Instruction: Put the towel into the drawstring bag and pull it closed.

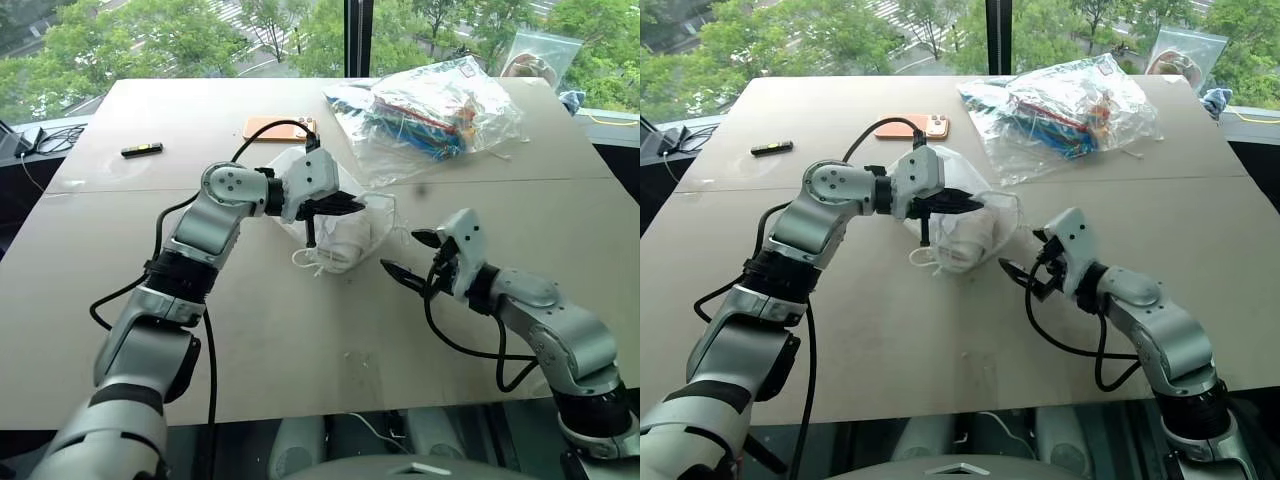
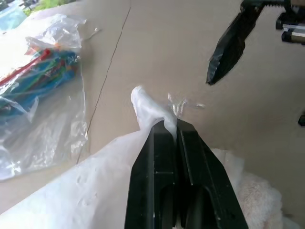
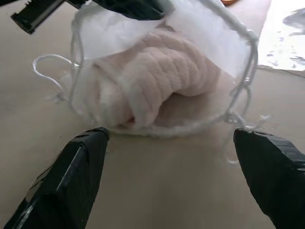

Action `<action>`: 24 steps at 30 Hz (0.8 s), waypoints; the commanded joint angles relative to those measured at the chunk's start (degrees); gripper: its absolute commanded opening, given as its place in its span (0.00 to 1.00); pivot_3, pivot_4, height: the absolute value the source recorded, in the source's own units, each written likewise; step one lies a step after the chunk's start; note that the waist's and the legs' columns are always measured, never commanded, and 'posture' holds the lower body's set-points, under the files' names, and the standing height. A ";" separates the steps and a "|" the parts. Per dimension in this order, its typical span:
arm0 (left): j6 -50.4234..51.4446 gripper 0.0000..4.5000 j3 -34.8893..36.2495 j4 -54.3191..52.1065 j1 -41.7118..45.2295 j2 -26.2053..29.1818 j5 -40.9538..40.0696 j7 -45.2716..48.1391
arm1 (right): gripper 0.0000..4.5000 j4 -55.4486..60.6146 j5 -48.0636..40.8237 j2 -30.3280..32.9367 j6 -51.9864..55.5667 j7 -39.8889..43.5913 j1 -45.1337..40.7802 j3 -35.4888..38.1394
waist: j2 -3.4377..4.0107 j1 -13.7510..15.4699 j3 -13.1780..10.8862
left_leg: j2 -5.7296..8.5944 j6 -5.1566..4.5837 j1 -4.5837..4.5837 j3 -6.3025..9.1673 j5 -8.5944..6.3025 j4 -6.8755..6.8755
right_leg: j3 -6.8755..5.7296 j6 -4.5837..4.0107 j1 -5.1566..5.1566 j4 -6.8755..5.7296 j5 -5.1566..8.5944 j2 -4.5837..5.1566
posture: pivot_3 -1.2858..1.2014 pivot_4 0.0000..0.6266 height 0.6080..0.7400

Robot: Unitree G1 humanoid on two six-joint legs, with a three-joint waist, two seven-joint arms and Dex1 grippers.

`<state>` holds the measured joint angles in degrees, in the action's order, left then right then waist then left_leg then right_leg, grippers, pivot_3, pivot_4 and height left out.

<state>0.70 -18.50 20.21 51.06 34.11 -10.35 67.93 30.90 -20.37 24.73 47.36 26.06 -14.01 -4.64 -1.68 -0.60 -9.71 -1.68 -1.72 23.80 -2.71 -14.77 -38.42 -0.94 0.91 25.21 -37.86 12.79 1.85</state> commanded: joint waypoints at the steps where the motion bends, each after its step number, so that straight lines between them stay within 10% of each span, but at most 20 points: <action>1: -6.27 0.00 0.58 2.63 2.48 -1.17 3.30 0.81 | 1.00 -1.66 5.76 1.76 -1.55 -4.01 -1.13 -0.72 | 0.00 -0.01 0.00 | 0.01 0.00 0.01 -0.01 0.00 0.00 | 0.00 0.00 0.01 0.00 0.00 0.00 | 0.52 0.24 1.00; 9: -6.89 0.00 2.09 -0.77 -0.06 -2.24 5.23 -0.53 | 1.00 -9.02 0.39 -9.37 3.70 -10.07 -9.71 8.11 | 0.00 -0.18 -0.01 | -0.13 0.00 0.01 0.01 0.00 0.01 | 0.03 0.01 0.06 -0.09 0.00 -0.07 | 0.52 0.24 1.00; 24: -2.35 0.00 4.26 -6.92 -3.84 -1.85 5.91 -3.47 | 1.00 -11.55 0.93 -3.22 6.03 -4.79 -11.30 3.12 | 0.01 -0.23 0.00 | -0.20 -0.05 0.00 -0.01 -0.03 0.01 | 0.03 0.02 0.05 -0.09 -0.01 -0.05 | 0.52 0.24 1.00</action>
<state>-2.02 -15.80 16.03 47.06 31.98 -4.43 65.16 17.47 -19.01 21.21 53.66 20.70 -24.95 -1.39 -1.68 -0.82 -9.71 -1.88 -1.77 23.81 -2.72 -14.79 -38.41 -0.91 0.94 25.26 -37.95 12.79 1.80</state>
